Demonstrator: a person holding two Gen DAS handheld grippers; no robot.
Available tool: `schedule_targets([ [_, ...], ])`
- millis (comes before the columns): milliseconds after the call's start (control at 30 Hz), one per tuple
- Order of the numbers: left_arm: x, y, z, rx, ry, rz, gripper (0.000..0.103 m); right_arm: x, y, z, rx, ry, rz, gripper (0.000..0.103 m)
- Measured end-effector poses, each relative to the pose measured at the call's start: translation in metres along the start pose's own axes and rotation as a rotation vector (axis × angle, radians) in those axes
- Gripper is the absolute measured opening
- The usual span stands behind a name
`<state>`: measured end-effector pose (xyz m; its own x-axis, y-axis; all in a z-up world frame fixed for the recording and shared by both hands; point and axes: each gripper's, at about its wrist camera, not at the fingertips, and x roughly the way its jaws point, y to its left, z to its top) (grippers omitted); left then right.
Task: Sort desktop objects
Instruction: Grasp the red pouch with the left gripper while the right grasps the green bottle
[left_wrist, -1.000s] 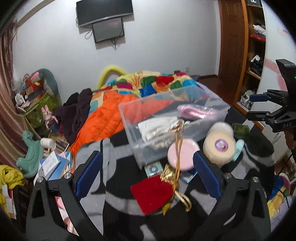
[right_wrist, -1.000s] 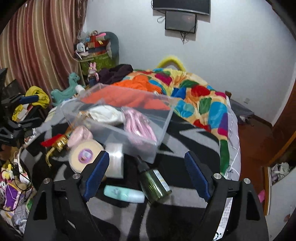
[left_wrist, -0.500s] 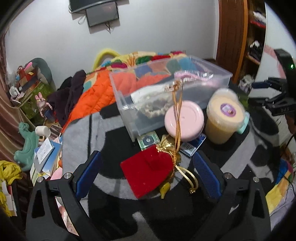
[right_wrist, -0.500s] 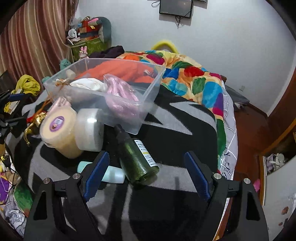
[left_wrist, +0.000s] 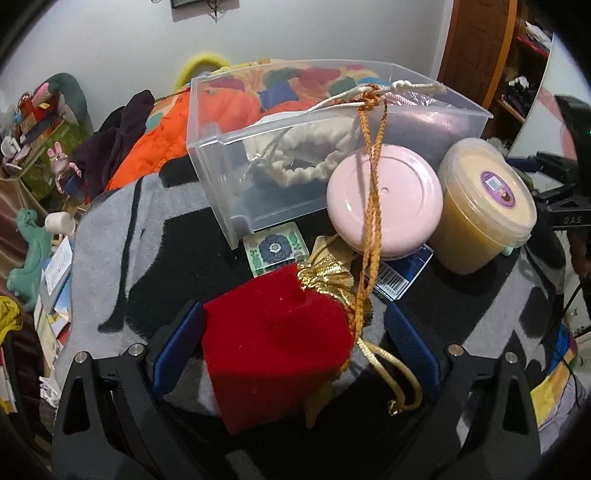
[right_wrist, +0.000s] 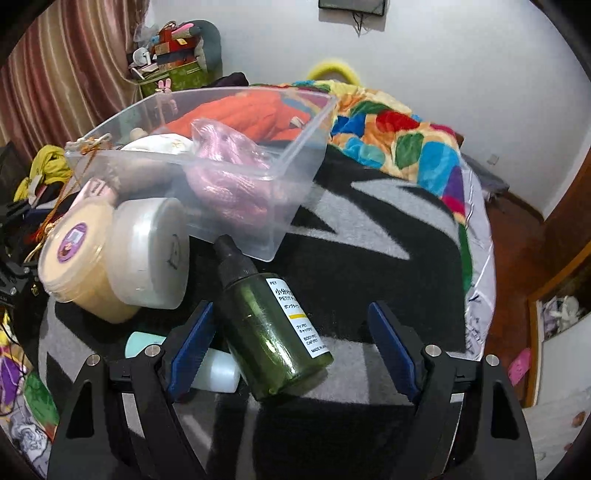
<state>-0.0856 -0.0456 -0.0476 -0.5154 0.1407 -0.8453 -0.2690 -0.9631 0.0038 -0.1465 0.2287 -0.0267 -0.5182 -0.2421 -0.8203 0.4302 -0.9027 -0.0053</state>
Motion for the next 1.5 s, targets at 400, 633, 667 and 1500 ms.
schedule_targets([
  [400, -0.025, 0.007, -0.002, -0.036, -0.05, -0.042, 0.053, 0.0, -0.009, -0.007, 0.043, -0.004, 0.086, 0.059],
  [633, -0.051, -0.008, -0.01, 0.028, -0.061, -0.1, 0.072, -0.014, -0.003, -0.008, 0.034, -0.021, 0.094, 0.059],
  [667, -0.056, -0.009, -0.01, 0.032, -0.073, -0.095, 0.078, -0.017, -0.003, -0.008, 0.032, -0.028, 0.092, 0.059],
  [1500, -0.028, 0.032, -0.004, 0.019, -0.076, 0.093, 0.044, -0.025, -0.005, -0.006, 0.042, -0.062, 0.093, 0.058],
])
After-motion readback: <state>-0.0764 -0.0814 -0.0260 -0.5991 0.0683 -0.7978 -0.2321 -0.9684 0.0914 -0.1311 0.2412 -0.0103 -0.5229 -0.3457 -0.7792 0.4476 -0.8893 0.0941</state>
